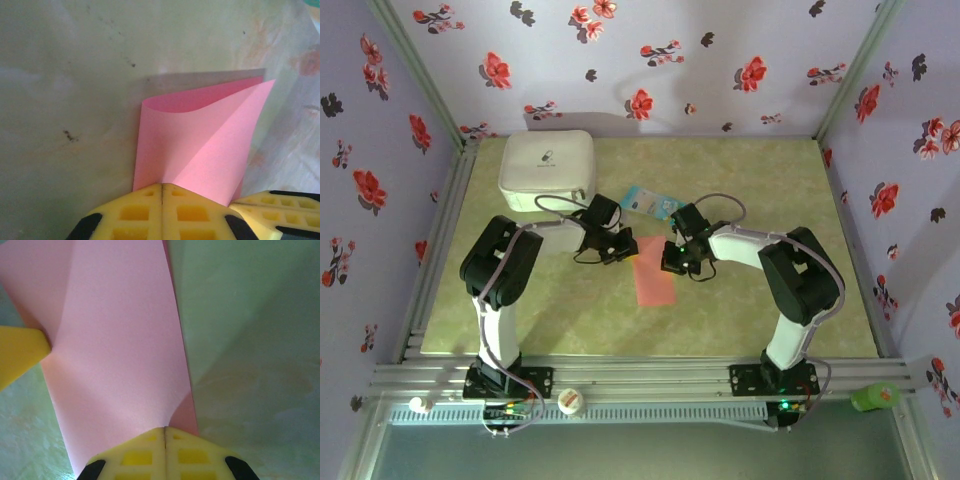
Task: Fold a paper plane with a square sheet of paper (pick it up from the middle)
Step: First fold the square sheet of paper in half at the center of the table.
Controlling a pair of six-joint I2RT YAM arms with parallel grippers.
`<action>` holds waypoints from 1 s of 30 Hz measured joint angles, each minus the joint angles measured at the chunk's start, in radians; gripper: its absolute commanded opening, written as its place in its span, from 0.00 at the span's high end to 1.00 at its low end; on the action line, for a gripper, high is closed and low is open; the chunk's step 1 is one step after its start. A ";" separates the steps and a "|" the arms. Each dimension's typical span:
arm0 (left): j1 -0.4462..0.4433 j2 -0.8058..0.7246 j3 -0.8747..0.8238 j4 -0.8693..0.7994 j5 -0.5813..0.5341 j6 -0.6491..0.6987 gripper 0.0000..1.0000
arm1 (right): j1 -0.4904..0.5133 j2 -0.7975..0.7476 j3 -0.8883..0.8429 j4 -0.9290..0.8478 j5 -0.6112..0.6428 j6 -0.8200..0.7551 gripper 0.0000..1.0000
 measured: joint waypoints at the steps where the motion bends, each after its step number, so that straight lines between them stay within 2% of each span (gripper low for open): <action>1: 0.000 0.000 0.006 -0.010 -0.002 0.001 0.97 | 0.000 0.000 0.000 -0.001 0.001 0.000 1.00; 10: 0.005 0.000 0.055 -0.033 0.014 0.020 0.96 | 0.000 0.000 0.003 -0.008 0.002 0.000 1.00; 30: 0.061 0.066 0.061 0.056 0.023 0.001 0.96 | 0.000 0.000 0.003 -0.013 0.005 0.000 1.00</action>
